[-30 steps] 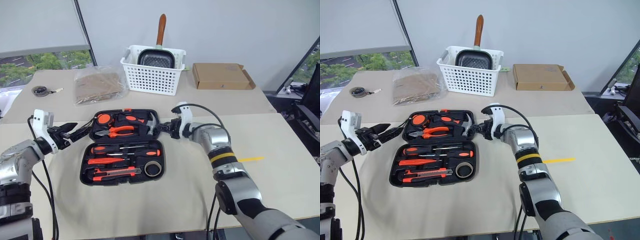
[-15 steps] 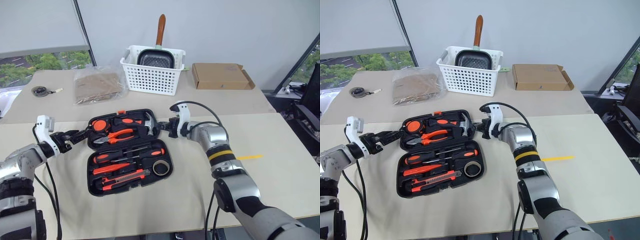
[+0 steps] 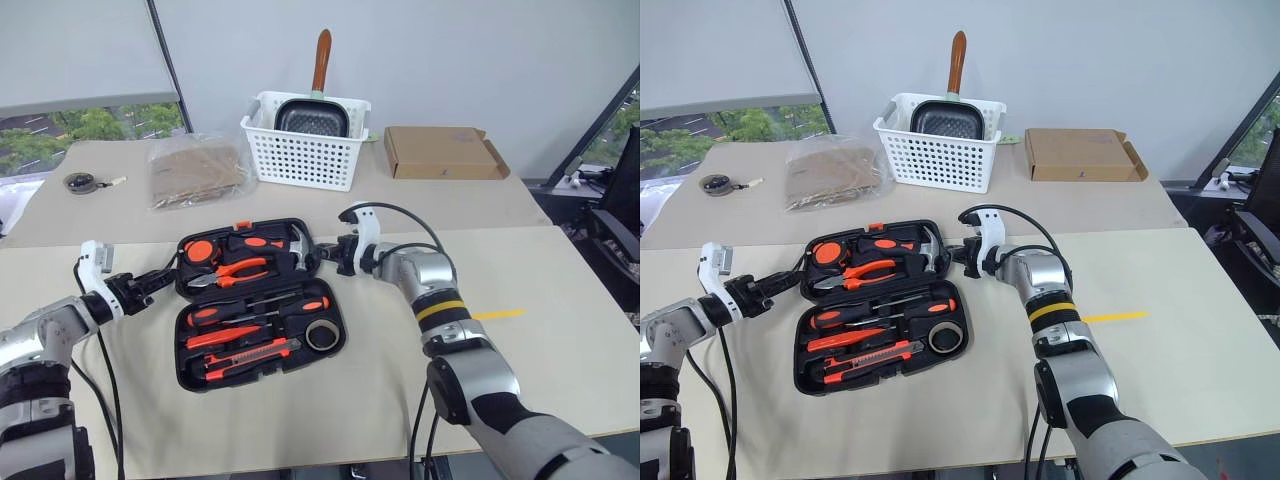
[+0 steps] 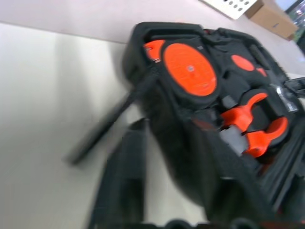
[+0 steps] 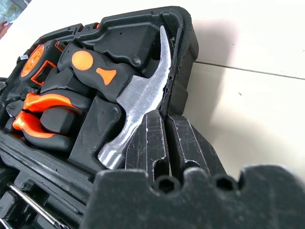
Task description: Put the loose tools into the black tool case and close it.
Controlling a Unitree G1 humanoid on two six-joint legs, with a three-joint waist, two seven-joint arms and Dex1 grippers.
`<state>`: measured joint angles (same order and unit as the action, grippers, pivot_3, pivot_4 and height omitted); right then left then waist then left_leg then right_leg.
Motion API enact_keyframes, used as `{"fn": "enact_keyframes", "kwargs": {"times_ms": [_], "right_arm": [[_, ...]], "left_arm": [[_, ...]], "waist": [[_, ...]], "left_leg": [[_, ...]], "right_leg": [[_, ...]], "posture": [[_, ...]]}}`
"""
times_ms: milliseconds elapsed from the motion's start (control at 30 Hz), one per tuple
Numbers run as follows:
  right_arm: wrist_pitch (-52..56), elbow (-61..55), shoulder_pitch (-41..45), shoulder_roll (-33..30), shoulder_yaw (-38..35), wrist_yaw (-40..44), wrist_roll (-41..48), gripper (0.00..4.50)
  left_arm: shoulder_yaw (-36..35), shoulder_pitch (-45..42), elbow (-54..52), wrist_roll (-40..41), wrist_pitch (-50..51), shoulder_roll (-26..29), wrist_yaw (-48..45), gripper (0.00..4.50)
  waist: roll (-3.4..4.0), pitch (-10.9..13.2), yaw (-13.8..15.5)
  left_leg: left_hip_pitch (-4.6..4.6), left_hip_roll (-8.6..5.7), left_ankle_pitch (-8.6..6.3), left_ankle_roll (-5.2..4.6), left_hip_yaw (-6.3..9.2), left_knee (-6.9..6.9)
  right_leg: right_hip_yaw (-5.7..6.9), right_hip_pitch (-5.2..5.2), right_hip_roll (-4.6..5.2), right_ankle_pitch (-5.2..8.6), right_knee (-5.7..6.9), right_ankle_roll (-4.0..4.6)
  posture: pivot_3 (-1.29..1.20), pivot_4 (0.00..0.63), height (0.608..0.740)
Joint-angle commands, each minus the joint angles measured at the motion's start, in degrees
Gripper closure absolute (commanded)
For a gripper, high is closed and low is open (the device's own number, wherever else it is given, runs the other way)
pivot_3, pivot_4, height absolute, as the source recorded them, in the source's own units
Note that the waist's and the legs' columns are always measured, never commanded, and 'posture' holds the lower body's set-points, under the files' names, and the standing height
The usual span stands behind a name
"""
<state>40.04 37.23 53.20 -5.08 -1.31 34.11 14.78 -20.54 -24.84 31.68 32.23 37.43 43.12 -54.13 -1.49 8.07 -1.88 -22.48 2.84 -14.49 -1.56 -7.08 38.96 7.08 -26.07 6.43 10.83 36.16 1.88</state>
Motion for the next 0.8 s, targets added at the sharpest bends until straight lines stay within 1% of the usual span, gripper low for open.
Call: {"fn": "enact_keyframes", "kwargs": {"times_ms": [33, 200, 333, 433, 567, 800], "right_arm": [[-1.10, -1.81, 1.55, -0.63, -0.85, 0.02, 0.66, 4.50], [-1.40, -2.49, 1.47, -0.84, -1.47, -0.50, 1.02, 4.50], [-1.84, -3.65, 1.44, -1.31, -2.33, -0.71, 1.53, 4.50], [-1.57, -4.37, 1.08, -1.47, -2.23, -0.71, 1.53, 4.50], [-3.75, -6.07, 0.31, -1.32, -2.75, -1.04, 1.82, 4.50], [-7.56, -9.20, -0.67, -2.07, -4.76, -0.60, 2.83, 4.50]], "left_arm": [[-0.20, -0.09, -1.00, -0.26, -0.04, -0.20, 0.25, 4.49], [-0.32, 0.05, -1.81, 0.59, 2.08, -0.19, -0.65, 4.49], [-0.14, -0.41, -3.29, 2.49, 6.78, 0.07, -2.17, 4.49], [-0.07, -0.83, -3.23, 2.49, 7.92, 0.12, -2.16, 4.49], [0.33, -1.69, -2.33, 1.17, 6.35, -0.72, -1.29, 4.49], [-0.82, -4.31, -4.39, 2.41, 4.60, -3.55, -0.13, 4.49]], "waist": [[0.00, 0.00, 0.03], [0.00, 0.00, 0.05], [0.00, 0.00, 0.15], [0.00, 0.00, 0.31], [0.00, 0.00, 0.37], [-0.02, 0.02, 0.97]], "left_leg": [[0.01, 0.00, 0.00, 0.00, -0.01, 0.00], [0.03, -0.01, 0.01, 0.01, -0.01, 0.00], [0.01, -0.02, 0.00, 0.00, -0.01, 0.00], [-0.02, -0.03, 0.00, -0.01, 0.00, 0.00], [-0.03, -0.02, -0.01, -0.01, 0.00, -0.01], [-0.04, -0.03, 0.00, 0.00, 0.01, 0.00]], "right_leg": [[-0.01, 0.00, 0.00, 0.00, 0.00, 0.00], [-0.01, 0.01, 0.02, 0.01, -0.01, -0.02], [-0.02, 0.01, 0.03, 0.01, -0.01, -0.02], [0.00, 0.01, 0.03, 0.01, -0.01, -0.02], [0.01, 0.01, 0.02, 0.01, 0.00, -0.01], [0.01, -0.01, 0.03, 0.01, -0.04, -0.02]], "posture": [[0.00, 0.150, 0.700], [0.00, 0.150, 0.700], [0.00, 0.150, 0.700], [0.00, 0.150, 0.700], [0.00, 0.150, 0.700], [0.00, 0.150, 0.700]]}}
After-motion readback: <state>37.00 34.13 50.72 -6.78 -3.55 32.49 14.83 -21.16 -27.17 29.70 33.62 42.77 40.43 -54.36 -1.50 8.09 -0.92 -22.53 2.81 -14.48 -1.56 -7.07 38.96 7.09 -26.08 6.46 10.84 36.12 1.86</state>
